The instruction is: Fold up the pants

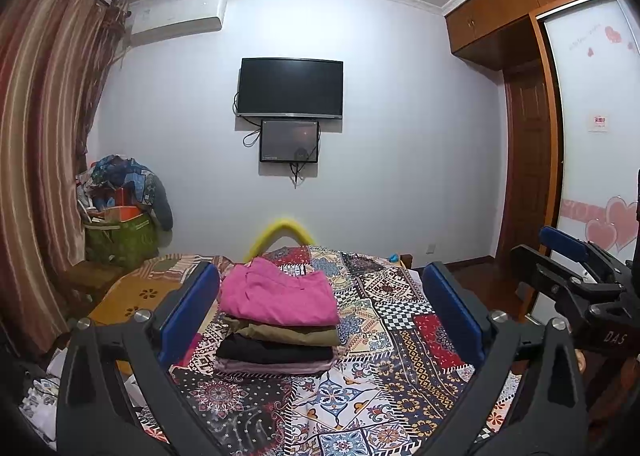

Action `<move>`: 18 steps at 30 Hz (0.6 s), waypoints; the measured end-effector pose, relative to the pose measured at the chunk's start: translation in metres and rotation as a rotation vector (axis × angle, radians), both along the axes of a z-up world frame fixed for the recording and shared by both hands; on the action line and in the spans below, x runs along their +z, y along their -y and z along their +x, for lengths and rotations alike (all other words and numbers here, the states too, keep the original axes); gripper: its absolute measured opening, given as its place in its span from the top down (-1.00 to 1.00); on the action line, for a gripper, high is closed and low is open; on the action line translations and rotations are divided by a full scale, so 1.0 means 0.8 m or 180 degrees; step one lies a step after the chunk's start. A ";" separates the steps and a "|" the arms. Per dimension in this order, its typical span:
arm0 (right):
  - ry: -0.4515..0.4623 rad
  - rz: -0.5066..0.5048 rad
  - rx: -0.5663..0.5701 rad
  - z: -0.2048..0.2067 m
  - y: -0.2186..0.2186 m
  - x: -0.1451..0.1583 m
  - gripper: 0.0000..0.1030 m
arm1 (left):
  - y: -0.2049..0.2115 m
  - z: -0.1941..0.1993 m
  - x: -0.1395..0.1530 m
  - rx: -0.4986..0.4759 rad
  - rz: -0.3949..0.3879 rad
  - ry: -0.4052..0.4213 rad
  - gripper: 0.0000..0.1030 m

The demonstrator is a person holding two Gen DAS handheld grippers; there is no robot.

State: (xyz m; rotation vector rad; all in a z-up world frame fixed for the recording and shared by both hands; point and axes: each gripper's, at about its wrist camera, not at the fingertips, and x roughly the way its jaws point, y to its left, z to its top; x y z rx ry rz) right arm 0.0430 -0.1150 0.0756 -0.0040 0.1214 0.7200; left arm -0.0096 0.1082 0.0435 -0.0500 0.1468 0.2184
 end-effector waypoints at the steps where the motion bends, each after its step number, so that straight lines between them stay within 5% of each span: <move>1: -0.0001 -0.0001 -0.0003 0.000 0.000 0.000 -1.00 | 0.000 0.000 0.000 -0.0002 -0.0005 -0.0003 -1.00; 18: -0.0039 0.0020 -0.0016 0.003 0.003 -0.002 -1.00 | 0.001 0.004 0.000 0.0001 -0.0011 -0.0019 -1.00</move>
